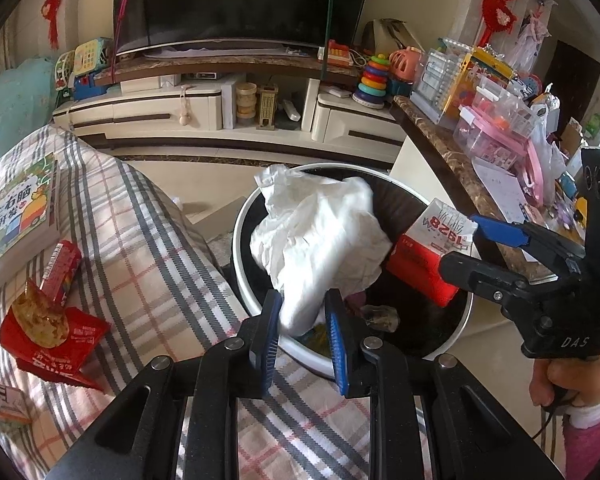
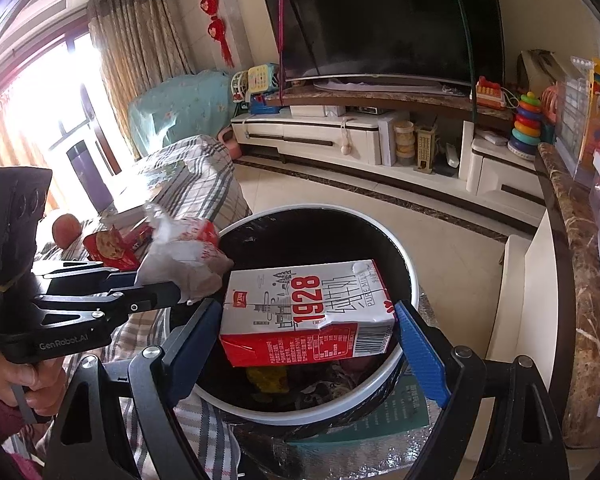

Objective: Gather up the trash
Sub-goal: 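Open both tools to drop the tissue and milk carton into the bin, then move both open tools back over the bed toward the green juice box and red snack bag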

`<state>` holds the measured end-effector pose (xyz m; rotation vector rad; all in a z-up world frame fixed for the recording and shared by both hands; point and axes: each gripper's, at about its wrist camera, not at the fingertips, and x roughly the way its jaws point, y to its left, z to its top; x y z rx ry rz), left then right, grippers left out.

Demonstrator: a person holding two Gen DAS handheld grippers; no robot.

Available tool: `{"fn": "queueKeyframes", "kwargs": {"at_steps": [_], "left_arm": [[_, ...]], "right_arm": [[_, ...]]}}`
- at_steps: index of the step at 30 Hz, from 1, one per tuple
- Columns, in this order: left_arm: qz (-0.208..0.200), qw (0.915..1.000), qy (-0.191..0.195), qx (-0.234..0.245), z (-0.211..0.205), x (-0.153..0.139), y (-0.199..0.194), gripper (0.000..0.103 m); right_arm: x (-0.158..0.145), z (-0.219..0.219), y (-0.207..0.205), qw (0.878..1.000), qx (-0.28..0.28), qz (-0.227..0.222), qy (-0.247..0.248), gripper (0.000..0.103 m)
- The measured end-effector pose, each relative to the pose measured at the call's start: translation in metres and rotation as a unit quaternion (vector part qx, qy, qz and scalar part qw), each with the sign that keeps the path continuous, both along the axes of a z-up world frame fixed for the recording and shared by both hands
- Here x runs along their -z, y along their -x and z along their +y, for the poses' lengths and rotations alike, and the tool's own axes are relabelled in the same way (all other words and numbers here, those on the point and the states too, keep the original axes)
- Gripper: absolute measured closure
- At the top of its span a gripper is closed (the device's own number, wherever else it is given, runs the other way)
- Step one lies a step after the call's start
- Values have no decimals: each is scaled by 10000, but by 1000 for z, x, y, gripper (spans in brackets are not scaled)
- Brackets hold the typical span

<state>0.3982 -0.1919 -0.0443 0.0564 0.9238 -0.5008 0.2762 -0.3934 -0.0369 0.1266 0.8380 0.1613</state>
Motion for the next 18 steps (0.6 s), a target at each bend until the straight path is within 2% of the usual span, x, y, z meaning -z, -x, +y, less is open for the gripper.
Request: {"fn": "queueKeyframes", "kwargs": {"at_steps": [5,11,15,18], "left_arm": [[-10,10000,-15,-4,-2,2,0,80],[13,9999,113,-120,12,1,10,73],[19,9993,222,-288,30,1,26,56],[74,9986,329,-415,44,2,40,54]], "right_arm": [[2,-1,-2,10000,-20,52,5,15],[1,-1,-2,9999,-80,67,-37,15],[0,1,1,9999,-18,52,-113,15],[-1,6,7,9998,-10,17,-201,15]]}}
